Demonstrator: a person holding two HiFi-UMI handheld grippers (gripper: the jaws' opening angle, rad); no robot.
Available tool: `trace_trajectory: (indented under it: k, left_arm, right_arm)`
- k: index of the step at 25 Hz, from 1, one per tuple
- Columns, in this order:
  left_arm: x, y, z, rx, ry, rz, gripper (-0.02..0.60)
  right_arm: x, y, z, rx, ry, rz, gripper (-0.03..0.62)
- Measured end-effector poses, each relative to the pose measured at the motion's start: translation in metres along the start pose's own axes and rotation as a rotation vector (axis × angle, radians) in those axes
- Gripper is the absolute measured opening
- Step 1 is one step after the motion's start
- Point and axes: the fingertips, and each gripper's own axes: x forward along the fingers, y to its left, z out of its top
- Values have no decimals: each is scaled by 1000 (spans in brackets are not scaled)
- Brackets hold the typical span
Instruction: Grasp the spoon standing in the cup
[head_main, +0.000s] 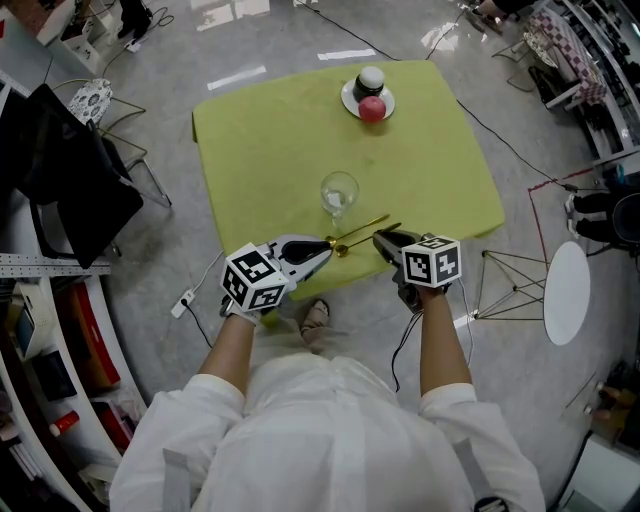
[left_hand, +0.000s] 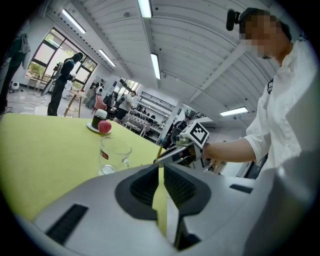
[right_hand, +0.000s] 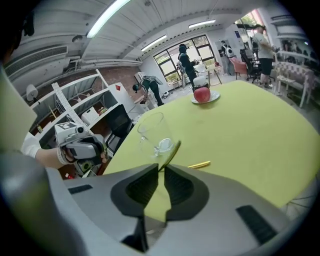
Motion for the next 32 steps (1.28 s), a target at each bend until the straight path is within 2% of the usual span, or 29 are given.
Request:
trace_trajectory:
  k: [7, 17, 22, 27, 32]
  left_arm:
    - [2, 2, 2, 6, 3, -2, 35]
    - [1, 3, 7, 14, -8, 1, 35]
    - [1, 3, 6, 11, -4, 2, 35]
    - [1, 2, 5, 10, 1, -1, 35]
    - [2, 3, 7, 14, 3, -9, 35]
  right_arm:
    - [6, -14, -8, -84, 120, -63, 56]
    - [9, -30, -20, -98, 254, -122, 86]
    - [11, -37, -21, -87, 250, -117, 92]
    - [13, -47, -29, -145, 233, -177, 71]
    - [14, -47, -32, -126, 197, -176, 67]
